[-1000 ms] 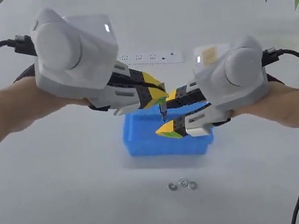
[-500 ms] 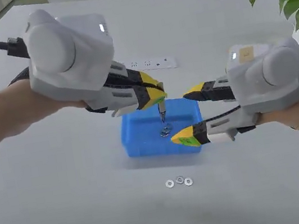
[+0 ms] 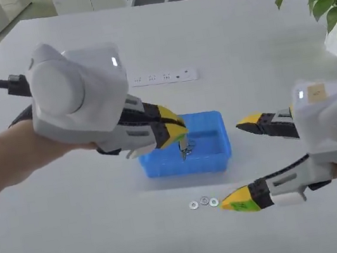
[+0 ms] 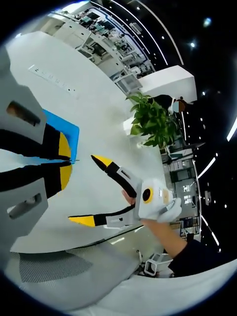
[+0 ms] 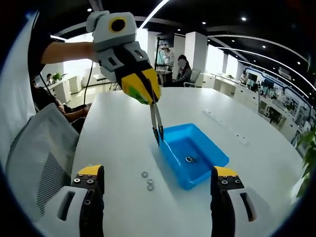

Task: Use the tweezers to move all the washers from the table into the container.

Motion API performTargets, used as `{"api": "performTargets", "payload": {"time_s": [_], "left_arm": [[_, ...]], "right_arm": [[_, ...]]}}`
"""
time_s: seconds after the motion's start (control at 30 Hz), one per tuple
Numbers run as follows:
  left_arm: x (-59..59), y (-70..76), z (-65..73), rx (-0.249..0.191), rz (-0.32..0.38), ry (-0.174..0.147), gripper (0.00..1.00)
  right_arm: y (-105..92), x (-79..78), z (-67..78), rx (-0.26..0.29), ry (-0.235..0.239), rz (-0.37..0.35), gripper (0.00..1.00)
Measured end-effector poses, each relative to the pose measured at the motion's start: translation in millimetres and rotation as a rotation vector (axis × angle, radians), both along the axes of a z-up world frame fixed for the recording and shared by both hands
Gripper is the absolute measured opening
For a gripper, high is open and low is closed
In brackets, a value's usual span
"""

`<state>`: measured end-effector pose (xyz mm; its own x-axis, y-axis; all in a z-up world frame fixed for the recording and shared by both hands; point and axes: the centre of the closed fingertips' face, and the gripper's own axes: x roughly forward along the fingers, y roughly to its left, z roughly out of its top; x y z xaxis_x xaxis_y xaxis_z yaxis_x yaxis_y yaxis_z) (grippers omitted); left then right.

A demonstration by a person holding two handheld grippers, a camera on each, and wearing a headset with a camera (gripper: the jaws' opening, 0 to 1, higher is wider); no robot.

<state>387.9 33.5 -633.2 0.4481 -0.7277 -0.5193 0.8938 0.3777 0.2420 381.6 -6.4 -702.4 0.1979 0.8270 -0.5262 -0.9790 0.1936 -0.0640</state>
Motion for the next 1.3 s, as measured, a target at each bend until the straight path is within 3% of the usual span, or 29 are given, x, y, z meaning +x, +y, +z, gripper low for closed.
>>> {"api": "performTargets", "payload": {"time_s": [0.3,0.43,0.6,0.7,0.9,1.3], "left_arm": [[-15.5,-2.5,-16.0,-0.011,0.003,0.044,0.06],[-25.2,-3.4,-28.4,0.029,-0.015,0.045,0.06],[-31.2,-4.2,-39.5,0.020,-0.012,0.072,0.06],[-32.7,-5.2,-44.5,0.037,-0.038,0.029,0.06],[-35.4,-10.7,-48.3,0.030,-0.053,0.037,0.06],[-33.7,-19.5,-65.1,0.019,-0.068,0.053,0.06]], "right_arm": [[-16.3,-15.0,-14.4,0.002,0.045,-0.033,1.00],[-23.1,-24.1,-17.4,0.010,0.066,-0.048,1.00],[-31.8,-41.9,-25.1,0.007,0.090,-0.048,1.00],[-39.4,-48.6,-35.2,-0.016,0.111,-0.066,1.00],[-48.5,-55.5,-40.1,0.012,0.153,-0.120,1.00],[-53.3,-64.6,-47.3,0.019,0.199,-0.108,1.00]]}}
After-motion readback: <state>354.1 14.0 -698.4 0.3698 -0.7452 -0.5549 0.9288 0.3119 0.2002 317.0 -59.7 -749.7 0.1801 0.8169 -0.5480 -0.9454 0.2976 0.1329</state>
